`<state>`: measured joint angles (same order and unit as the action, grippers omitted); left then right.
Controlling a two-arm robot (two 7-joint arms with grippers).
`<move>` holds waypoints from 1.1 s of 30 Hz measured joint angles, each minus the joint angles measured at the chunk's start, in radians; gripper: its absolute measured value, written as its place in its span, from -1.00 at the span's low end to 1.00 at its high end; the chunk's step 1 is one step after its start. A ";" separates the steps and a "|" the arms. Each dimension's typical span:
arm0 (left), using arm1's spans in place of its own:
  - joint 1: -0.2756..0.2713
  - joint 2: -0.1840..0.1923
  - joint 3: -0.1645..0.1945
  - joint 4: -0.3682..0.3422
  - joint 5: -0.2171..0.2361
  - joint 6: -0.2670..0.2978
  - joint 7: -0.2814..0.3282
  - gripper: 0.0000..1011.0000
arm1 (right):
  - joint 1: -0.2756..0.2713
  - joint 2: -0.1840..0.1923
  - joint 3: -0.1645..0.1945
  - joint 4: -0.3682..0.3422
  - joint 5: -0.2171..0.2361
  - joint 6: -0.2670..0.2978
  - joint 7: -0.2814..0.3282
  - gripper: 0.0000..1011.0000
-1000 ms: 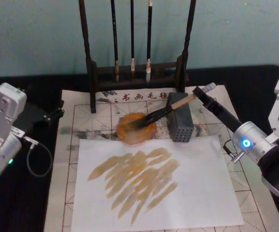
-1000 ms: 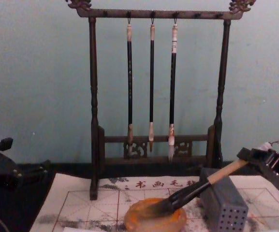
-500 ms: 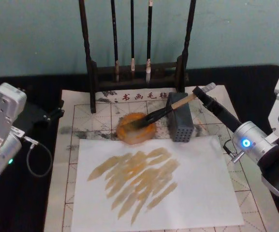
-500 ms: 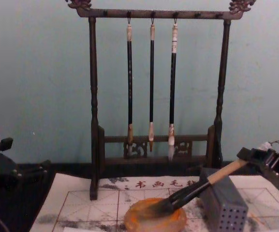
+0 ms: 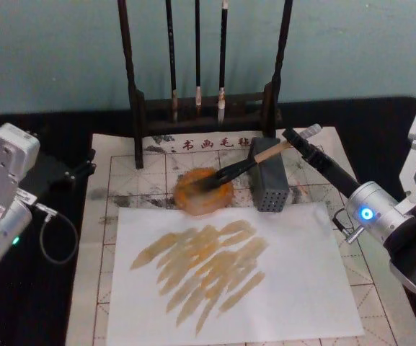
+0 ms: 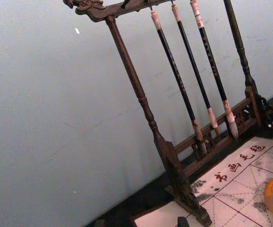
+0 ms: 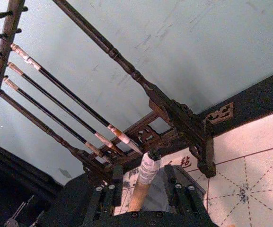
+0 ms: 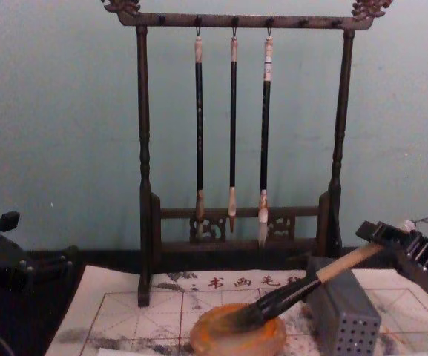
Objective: Pick up the brush from the inkstone, write on the paper, then place the brush back to its original position.
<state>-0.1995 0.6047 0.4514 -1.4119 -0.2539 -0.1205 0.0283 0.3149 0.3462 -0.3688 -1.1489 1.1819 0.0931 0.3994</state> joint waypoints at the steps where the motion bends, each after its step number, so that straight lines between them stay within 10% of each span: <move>1: 0.000 0.000 0.000 0.000 0.000 0.000 0.000 0.98 | 0.000 0.000 0.000 0.000 0.000 0.000 0.000 0.08; 15: 0.000 0.000 0.000 0.000 0.000 0.000 0.000 0.98 | 0.000 0.000 0.000 0.000 0.000 -0.001 0.001 0.93; 33: 0.000 0.000 0.000 0.000 0.000 0.000 0.000 0.98 | -0.002 0.002 0.000 -0.005 -0.001 -0.004 -0.002 0.98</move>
<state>-0.1995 0.6047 0.4514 -1.4120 -0.2539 -0.1205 0.0283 0.3129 0.3483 -0.3688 -1.1539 1.1812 0.0894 0.3975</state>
